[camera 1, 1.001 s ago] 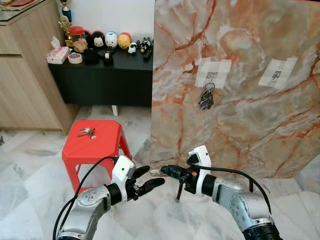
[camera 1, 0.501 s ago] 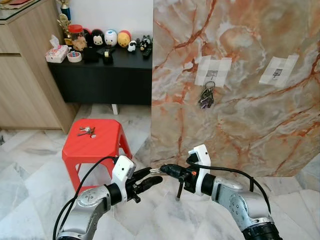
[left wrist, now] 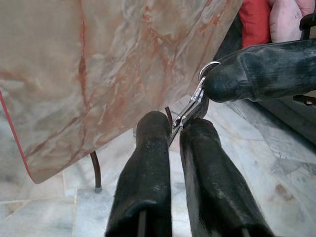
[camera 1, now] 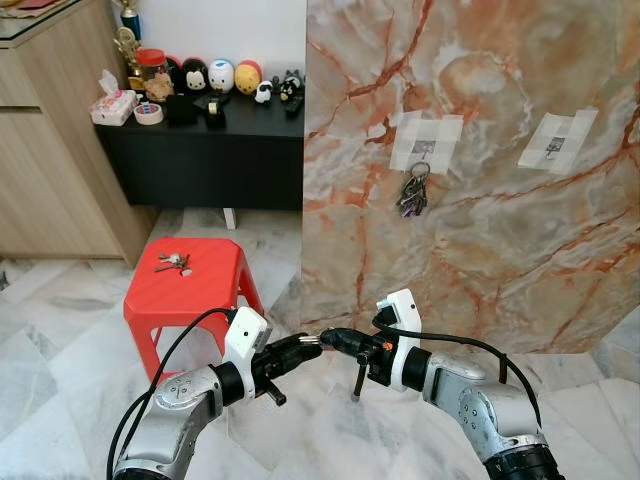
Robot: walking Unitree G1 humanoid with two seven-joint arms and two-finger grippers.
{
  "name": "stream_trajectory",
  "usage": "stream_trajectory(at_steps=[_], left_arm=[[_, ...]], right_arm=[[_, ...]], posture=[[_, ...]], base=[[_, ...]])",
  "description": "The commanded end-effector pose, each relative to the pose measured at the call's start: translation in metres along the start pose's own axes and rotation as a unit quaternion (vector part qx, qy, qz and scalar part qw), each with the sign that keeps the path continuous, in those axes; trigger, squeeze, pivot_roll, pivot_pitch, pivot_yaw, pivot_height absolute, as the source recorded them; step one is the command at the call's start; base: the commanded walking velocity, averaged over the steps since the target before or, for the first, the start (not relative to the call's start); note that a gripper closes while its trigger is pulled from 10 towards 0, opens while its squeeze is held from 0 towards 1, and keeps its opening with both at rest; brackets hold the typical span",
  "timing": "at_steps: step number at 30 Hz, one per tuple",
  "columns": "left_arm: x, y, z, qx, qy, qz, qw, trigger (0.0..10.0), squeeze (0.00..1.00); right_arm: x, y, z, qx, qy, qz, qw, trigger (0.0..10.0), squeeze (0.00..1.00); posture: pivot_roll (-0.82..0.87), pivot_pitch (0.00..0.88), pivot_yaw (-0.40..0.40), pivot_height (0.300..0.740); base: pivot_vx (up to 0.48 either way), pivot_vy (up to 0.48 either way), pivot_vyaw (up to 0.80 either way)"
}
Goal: Hang keys on a hook
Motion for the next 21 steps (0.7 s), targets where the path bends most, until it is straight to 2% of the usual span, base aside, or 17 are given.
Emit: stream_trajectory(at_steps=[1, 21], left_arm=[[0.0004, 0.0044, 0.0007, -0.008, -0.004, 0.009, 1.000, 0.0, 0.00], [0.0011, 0.0075, 0.0003, -0.010, -0.010, 0.015, 1.000, 0.0, 0.00]], right_arm=[[-0.0005, 0.0052, -0.0002, -0.003, -0.002, 0.006, 1.000, 10.0, 0.00], [0.0008, 0.0071, 0.0004, -0.009, -0.005, 0.007, 1.000, 10.0, 0.00]], posture=[[0.01, 0.066, -0.078, 0.737], [0.02, 0.061, -0.075, 0.737]], base=[[0.000, 0.000, 0.00], [0.000, 0.000, 0.00]])
Point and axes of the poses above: a point about 5 cm out from each wrist's last joint towards the gripper, its own x axis pointing out of the wrist towards the gripper, its own y axis along the axis of the wrist's last joint, z = x × y, the point moved 6 cm from there along x, pointing out of the wrist towards the gripper, and after that the axes turned 9 degrees about x, right-handed, at the moved point
